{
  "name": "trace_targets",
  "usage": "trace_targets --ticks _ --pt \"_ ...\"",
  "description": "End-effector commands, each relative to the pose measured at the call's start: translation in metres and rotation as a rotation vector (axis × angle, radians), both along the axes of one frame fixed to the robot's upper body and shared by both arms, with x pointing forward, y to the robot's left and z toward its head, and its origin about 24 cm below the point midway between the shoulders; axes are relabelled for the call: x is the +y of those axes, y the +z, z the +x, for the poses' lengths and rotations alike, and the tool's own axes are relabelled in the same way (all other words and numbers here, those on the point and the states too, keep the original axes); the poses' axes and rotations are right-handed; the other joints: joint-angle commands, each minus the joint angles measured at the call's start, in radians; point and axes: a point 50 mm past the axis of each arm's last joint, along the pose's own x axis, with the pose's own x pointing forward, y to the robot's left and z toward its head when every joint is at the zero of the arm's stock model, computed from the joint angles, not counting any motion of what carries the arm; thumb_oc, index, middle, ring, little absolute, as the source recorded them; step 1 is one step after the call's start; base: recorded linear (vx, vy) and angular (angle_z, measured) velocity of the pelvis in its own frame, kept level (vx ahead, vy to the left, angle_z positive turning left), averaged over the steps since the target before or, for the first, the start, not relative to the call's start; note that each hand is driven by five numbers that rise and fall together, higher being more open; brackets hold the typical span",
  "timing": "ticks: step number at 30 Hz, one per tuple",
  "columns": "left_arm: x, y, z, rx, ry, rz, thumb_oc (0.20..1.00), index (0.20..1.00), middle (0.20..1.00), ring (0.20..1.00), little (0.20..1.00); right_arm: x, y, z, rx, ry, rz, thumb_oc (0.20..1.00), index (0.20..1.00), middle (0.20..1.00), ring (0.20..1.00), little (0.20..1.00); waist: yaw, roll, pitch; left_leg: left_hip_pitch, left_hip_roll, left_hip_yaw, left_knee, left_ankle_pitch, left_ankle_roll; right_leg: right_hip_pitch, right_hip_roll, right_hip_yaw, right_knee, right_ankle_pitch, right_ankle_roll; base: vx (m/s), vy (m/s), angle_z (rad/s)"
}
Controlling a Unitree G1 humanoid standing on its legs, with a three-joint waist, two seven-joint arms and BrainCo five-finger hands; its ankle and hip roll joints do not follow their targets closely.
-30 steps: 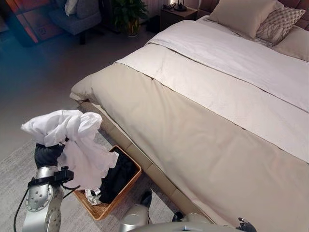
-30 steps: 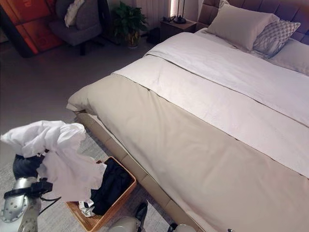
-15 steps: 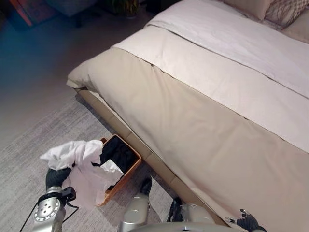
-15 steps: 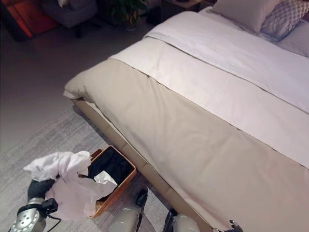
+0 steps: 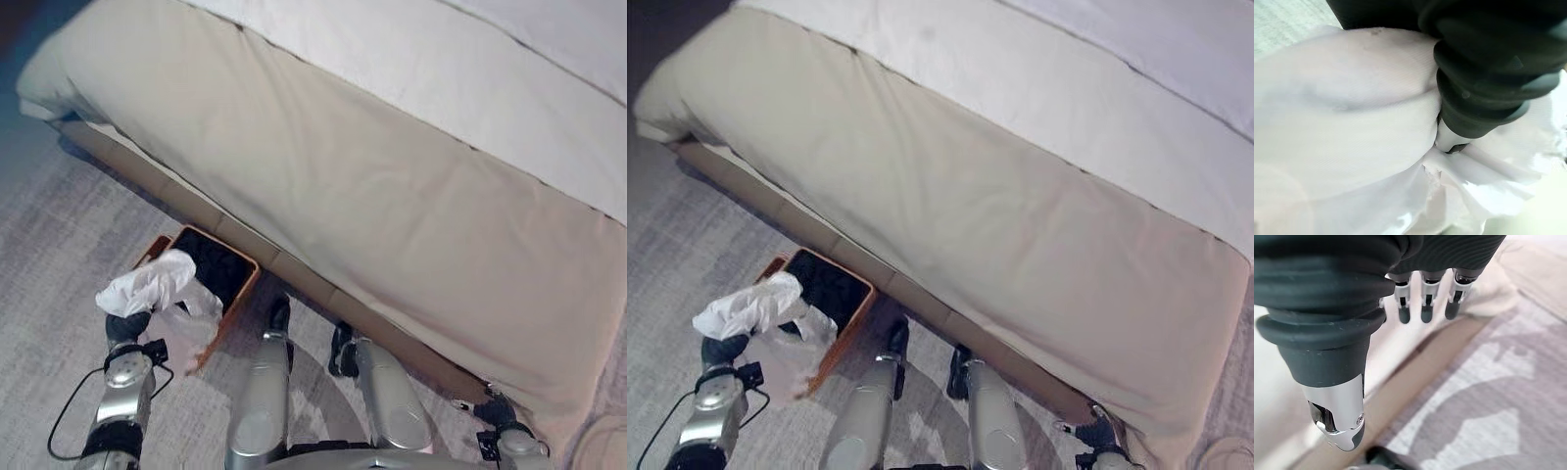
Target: Pick up clothes into the bucket
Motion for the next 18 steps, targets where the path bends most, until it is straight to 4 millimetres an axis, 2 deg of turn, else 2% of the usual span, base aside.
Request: trace_targets --ticks 1,2,5,6,9,12,13,16,18 --pt "0.031 0.031 -0.005 -0.077 0.077 0.162 0.2 0.2 0.2 0.2 0.2 0.006 -0.001 -0.002 -0.029 -0.01 -0.009 1.0 1.0 1.0 1.0 1.0 -0.002 -0.021 -0.036 -0.037 -0.029 0.018 0.078 -0.031 0.067 -0.022 -0.069 0.066 -0.141 0.183 0.077 -0.02 0.069 0.11" --pt "0.034 0.041 0.0 -0.1 0.087 0.191 0.2 0.2 0.2 0.2 0.2 0.01 0.0 0.005 -0.053 -0.016 -0.001 1.0 1.0 1.0 1.0 1.0 -0.003 -0.025 -0.022 -0.059 -0.03 0.025 0.087 -0.035 0.068 -0.036 -0.072 0.069 -0.145 0.188 0.08 -0.02 0.069 0.11" --pt "0.039 0.048 0.005 -0.094 0.08 0.229 0.2 0.2 0.2 0.2 0.2 0.014 0.002 0.014 -0.084 -0.013 0.004 1.0 1.0 1.0 1.0 1.0 -0.005 -0.031 -0.006 -0.081 -0.031 0.029 0.102 -0.04 0.07 -0.056 -0.073 0.075 -0.142 0.194 0.083 -0.03 0.09 0.03" --pt "0.039 0.053 0.008 -0.1 0.073 0.248 0.2 0.2 0.2 0.2 0.2 0.016 0.006 0.025 -0.124 -0.018 0.008 1.0 1.0 1.0 1.0 1.0 -0.007 -0.035 0.011 -0.112 -0.031 0.038 0.123 -0.048 0.072 -0.085 -0.07 0.084 -0.134 0.2 0.084 -0.03 0.065 0.01" --pt "0.041 0.053 0.011 -0.082 0.068 0.254 0.2 0.2 0.2 0.2 0.2 0.018 0.009 0.032 -0.149 -0.007 0.008 1.0 1.0 1.0 1.0 1.0 -0.012 -0.042 0.013 -0.153 -0.033 0.044 0.151 -0.057 0.076 -0.12 -0.067 0.093 -0.125 0.201 0.085 -0.03 0.091 -0.09" --pt "0.04 0.053 0.016 -0.066 0.057 0.259 0.2 0.2 0.2 0.2 0.2 0.017 0.014 0.039 -0.188 -0.023 0.008 1.0 1.0 1.0 1.0 1.0 -0.024 -0.05 0.014 -0.25 -0.038 0.045 0.225 -0.08 0.083 -0.204 -0.066 0.101 -0.082 0.197 0.086 0.0 0.077 -0.08" --pt "0.039 0.05 0.018 -0.048 0.056 0.254 0.2 0.2 0.2 0.2 0.2 0.015 0.013 0.036 -0.185 -0.042 0.002 1.0 1.0 1.0 1.0 1.0 -0.027 -0.053 0.014 -0.282 -0.038 0.039 0.285 -0.138 0.085 -0.233 -0.059 0.108 -0.038 0.159 0.091 0.07 0.053 -0.14" --pt "0.041 0.049 0.02 -0.034 0.079 0.249 0.2 0.2 0.2 0.2 0.2 0.013 0.014 0.036 -0.196 -0.053 -0.004 1.0 1.0 1.0 1.0 1.0 -0.034 -0.067 0.014 -0.341 -0.031 0.042 0.349 -0.165 0.091 -0.288 -0.053 0.112 0.007 0.147 0.092 0.04 0.069 -0.08" --pt "0.043 0.055 0.026 -0.042 0.087 0.257 0.2 0.2 0.2 0.2 0.2 0.009 0.017 0.034 -0.216 -0.083 -0.008 1.0 1.0 1.0 1.0 1.0 -0.041 -0.088 0.014 -0.431 -0.032 0.033 0.442 -0.199 0.095 -0.364 -0.045 0.113 0.069 0.132 0.096 0.02 0.045 -0.1"
